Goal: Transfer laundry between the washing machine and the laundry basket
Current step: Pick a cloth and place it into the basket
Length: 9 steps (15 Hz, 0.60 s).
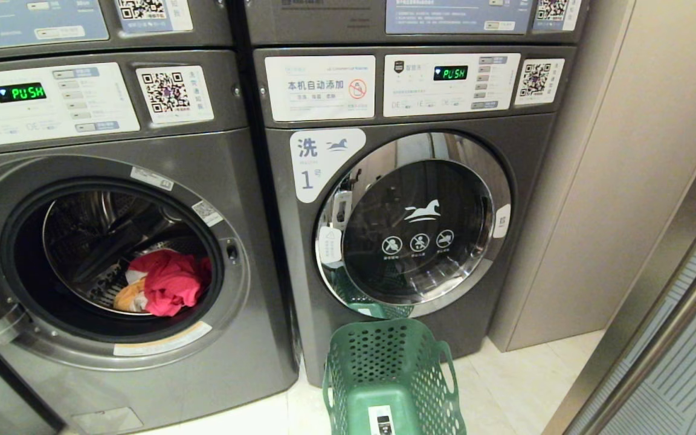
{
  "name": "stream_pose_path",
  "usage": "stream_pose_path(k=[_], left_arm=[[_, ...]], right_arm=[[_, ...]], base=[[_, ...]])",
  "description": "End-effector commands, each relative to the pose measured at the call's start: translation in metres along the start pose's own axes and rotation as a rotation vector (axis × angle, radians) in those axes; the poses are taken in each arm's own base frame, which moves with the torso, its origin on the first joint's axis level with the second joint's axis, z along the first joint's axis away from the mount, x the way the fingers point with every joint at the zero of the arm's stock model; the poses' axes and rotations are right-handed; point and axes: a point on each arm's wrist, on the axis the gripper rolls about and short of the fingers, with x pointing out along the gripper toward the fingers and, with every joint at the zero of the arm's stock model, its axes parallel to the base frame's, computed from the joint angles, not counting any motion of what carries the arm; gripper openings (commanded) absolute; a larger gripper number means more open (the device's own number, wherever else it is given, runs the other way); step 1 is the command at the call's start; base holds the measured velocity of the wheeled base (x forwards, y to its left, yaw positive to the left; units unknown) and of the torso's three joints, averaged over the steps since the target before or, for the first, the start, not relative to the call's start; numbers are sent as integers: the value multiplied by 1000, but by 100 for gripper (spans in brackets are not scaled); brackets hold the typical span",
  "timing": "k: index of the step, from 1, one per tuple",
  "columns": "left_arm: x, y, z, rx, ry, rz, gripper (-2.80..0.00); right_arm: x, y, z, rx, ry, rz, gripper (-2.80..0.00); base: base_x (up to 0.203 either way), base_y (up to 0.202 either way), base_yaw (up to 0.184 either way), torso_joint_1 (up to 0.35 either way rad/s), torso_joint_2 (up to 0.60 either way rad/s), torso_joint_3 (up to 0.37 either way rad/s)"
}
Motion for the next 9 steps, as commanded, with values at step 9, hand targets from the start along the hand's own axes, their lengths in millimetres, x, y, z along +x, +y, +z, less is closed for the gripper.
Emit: stream_pose_path(k=[9], left_arm=[[0, 0, 0, -1, -1, 1, -280]], right_arm=[[0, 0, 0, 0, 0, 0, -280]], base=[[0, 0, 0, 0, 0, 0]])
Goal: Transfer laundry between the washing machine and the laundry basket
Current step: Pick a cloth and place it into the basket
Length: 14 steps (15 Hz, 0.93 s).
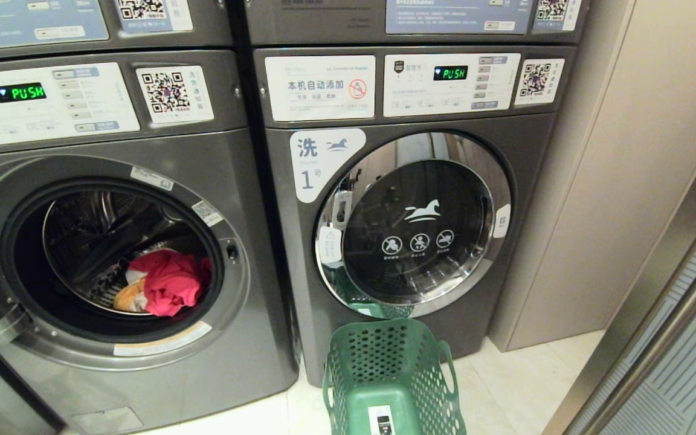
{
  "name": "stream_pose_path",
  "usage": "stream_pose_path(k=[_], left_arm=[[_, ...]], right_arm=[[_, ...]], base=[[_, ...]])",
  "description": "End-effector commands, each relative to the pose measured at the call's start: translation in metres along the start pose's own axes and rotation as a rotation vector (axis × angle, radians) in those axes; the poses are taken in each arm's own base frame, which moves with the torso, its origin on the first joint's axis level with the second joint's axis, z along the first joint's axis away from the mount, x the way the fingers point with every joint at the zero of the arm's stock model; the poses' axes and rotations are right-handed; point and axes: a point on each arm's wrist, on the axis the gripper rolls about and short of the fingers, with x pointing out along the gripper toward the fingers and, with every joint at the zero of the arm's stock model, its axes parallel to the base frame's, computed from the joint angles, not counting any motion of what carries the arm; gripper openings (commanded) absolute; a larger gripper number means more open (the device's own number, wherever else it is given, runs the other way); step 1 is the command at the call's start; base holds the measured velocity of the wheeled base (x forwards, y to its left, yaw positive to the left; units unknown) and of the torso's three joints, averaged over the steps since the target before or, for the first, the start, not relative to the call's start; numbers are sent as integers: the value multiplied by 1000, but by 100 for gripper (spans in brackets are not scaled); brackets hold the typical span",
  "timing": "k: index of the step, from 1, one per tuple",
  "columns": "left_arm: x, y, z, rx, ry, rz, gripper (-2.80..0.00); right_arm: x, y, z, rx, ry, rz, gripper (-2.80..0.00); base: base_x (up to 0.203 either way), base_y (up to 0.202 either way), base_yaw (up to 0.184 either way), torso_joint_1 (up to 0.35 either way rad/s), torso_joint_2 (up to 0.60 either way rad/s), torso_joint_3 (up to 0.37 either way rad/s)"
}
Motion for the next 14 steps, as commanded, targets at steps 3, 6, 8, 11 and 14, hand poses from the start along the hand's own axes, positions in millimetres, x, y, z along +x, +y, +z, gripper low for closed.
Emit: stream_pose_path(k=[3, 6, 8, 11, 14], left_arm=[[0, 0, 0, -1, -1, 1, -280], [0, 0, 0, -1, -1, 1, -280], [0, 0, 0, -1, -1, 1, -280], [0, 0, 0, 1, -1, 1, -280], [0, 0, 0, -1, -1, 1, -280]], right_arm=[[0, 0, 0, 0, 0, 0, -280], [0, 0, 0, 0, 0, 0, -280], [0, 0, 0, 0, 0, 0, -280], [0, 0, 0, 0, 0, 0, -280], [0, 0, 0, 0, 0, 0, -280]], base=[[0, 0, 0, 0, 0, 0], [0, 0, 0, 0, 0, 0], [0, 0, 0, 0, 0, 0], [0, 0, 0, 0, 0, 0], [0, 0, 0, 0, 0, 0]])
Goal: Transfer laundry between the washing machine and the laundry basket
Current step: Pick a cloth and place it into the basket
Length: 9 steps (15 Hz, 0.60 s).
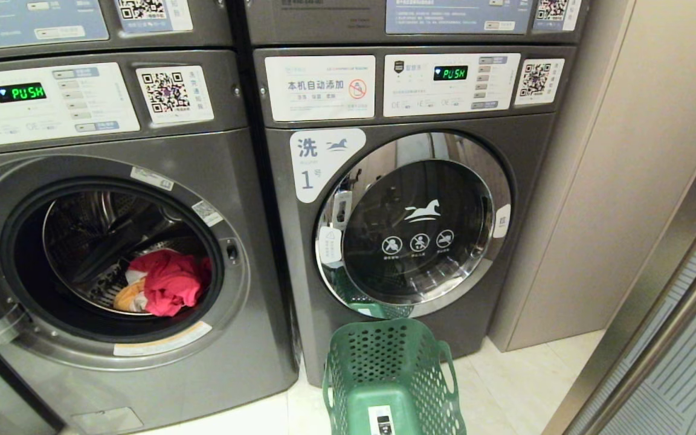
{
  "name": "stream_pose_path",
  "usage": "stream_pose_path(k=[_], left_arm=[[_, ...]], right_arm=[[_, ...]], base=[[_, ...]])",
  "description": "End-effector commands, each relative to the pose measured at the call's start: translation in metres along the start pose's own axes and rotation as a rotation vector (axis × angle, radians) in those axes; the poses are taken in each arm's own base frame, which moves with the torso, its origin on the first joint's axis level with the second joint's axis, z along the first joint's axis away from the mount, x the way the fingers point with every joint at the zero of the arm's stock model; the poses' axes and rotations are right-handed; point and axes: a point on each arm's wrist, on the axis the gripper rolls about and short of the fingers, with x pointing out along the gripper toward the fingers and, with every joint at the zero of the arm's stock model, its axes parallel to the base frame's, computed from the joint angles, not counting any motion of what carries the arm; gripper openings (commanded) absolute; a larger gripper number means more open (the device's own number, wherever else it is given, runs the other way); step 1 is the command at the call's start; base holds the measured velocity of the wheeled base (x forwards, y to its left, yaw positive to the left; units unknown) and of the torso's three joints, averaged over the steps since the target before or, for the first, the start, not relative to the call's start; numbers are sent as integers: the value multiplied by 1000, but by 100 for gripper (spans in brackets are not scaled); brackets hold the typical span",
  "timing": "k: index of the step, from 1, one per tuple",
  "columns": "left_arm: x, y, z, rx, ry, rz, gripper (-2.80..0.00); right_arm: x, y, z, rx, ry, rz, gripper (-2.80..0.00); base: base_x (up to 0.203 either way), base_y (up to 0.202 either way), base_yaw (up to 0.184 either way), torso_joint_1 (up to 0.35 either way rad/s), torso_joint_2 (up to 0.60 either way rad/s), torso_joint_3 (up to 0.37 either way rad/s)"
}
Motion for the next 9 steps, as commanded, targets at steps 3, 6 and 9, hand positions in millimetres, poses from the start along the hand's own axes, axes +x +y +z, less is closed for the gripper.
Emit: stream_pose_path(k=[3, 6, 9], left_arm=[[0, 0, 0, -1, -1, 1, -280], [0, 0, 0, 0, -1, 1, -280], [0, 0, 0, -1, -1, 1, -280]], right_arm=[[0, 0, 0, 0, 0, 0, -280], [0, 0, 0, 0, 0, 0, -280], [0, 0, 0, 0, 0, 0, -280]], base=[[0, 0, 0, 0, 0, 0], [0, 0, 0, 0, 0, 0], [0, 0, 0, 0, 0, 0]])
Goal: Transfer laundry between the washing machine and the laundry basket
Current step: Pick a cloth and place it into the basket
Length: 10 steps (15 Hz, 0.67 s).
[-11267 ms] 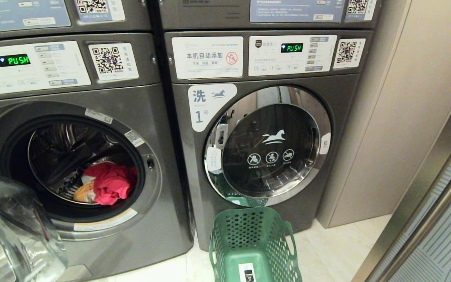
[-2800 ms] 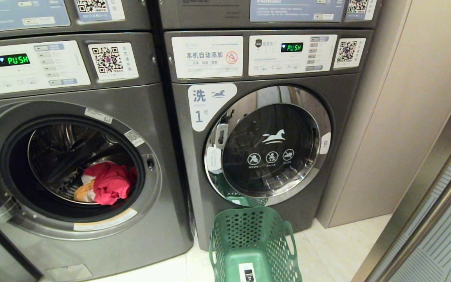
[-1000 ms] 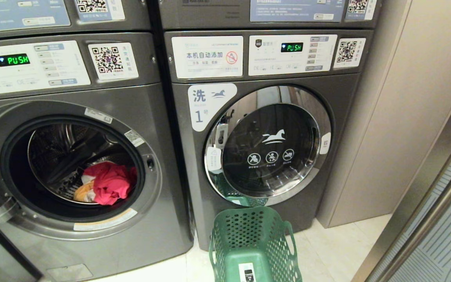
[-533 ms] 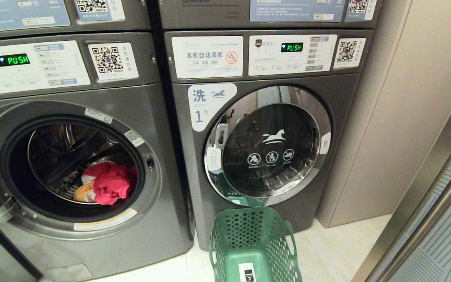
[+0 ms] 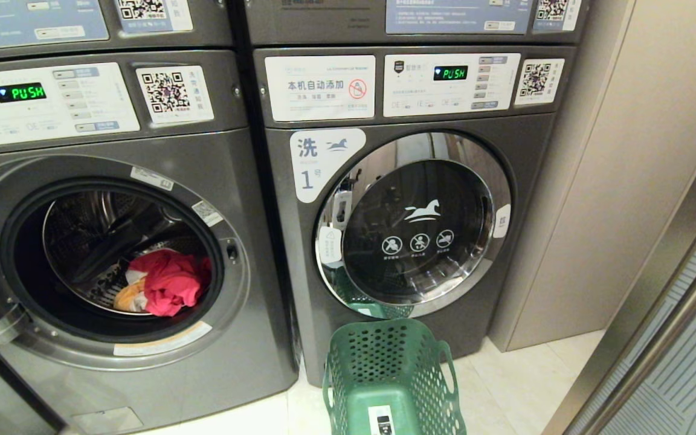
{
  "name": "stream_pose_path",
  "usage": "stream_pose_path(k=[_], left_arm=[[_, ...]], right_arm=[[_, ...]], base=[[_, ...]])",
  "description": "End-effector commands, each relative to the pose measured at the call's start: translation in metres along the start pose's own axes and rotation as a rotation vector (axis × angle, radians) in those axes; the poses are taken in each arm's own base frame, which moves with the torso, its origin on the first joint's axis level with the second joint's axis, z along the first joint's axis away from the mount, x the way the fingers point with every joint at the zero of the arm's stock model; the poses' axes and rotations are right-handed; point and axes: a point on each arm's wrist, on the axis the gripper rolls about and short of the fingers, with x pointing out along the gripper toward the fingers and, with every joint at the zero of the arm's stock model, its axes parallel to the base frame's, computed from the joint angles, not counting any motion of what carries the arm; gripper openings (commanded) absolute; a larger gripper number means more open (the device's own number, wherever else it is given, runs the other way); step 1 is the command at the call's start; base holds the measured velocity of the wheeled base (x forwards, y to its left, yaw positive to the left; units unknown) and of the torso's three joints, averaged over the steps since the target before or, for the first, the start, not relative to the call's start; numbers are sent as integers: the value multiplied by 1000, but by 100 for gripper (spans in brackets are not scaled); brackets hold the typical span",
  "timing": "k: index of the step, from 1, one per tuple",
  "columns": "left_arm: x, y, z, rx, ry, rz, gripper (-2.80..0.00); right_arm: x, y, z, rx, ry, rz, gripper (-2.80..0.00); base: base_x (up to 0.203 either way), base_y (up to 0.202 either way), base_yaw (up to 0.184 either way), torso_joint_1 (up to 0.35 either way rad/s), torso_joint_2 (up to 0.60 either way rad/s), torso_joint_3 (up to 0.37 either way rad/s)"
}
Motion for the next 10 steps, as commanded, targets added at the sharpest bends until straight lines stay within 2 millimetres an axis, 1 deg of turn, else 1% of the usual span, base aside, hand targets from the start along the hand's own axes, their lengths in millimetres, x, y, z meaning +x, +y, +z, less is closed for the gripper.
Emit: stream_pose_path(k=[1, 10], left_arm=[[0, 0, 0, -1, -1, 1, -280], [0, 0, 0, -1, -1, 1, -280]], right_arm=[[0, 0, 0, 0, 0, 0, -280], [0, 0, 0, 0, 0, 0, -280]], base=[[0, 0, 0, 0, 0, 0], [0, 0, 0, 0, 0, 0]])
